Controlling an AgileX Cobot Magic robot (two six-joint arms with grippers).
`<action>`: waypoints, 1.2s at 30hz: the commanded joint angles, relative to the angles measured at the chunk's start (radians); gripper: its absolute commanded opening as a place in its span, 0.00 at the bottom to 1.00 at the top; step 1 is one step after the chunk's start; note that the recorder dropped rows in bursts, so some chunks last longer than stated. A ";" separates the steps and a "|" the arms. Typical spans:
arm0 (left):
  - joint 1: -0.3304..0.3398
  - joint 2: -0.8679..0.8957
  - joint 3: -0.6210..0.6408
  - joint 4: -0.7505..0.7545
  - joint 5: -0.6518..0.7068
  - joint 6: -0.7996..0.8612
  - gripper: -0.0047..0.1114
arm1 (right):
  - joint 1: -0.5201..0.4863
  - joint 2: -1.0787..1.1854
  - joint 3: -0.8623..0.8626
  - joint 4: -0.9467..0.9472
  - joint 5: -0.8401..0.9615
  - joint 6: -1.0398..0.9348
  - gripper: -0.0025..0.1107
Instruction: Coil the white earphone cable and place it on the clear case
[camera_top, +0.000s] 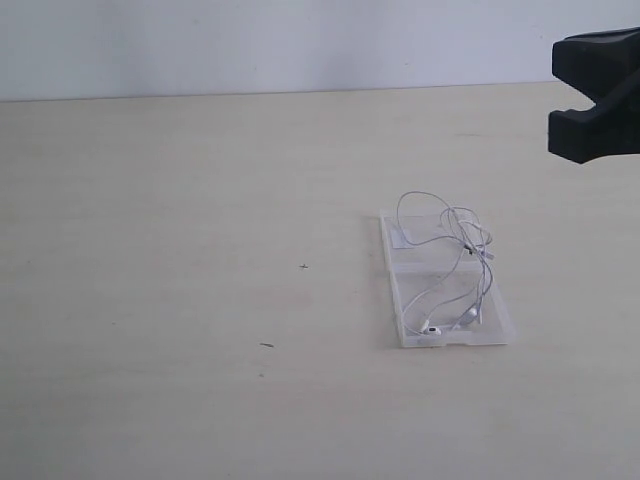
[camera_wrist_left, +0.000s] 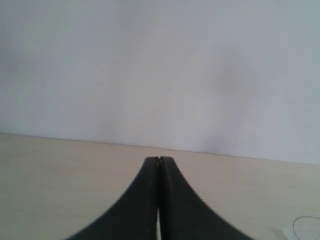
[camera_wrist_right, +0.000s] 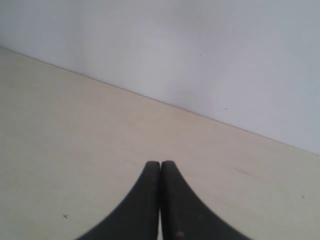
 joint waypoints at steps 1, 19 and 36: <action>0.001 -0.068 0.095 -0.013 0.004 0.005 0.04 | 0.001 -0.009 0.001 0.001 -0.007 -0.001 0.03; 0.001 -0.068 0.206 0.170 0.026 0.007 0.04 | 0.001 -0.009 0.001 0.001 -0.007 -0.001 0.03; 0.001 -0.068 0.206 0.169 0.028 0.007 0.04 | 0.001 -0.009 0.001 0.001 -0.007 -0.001 0.03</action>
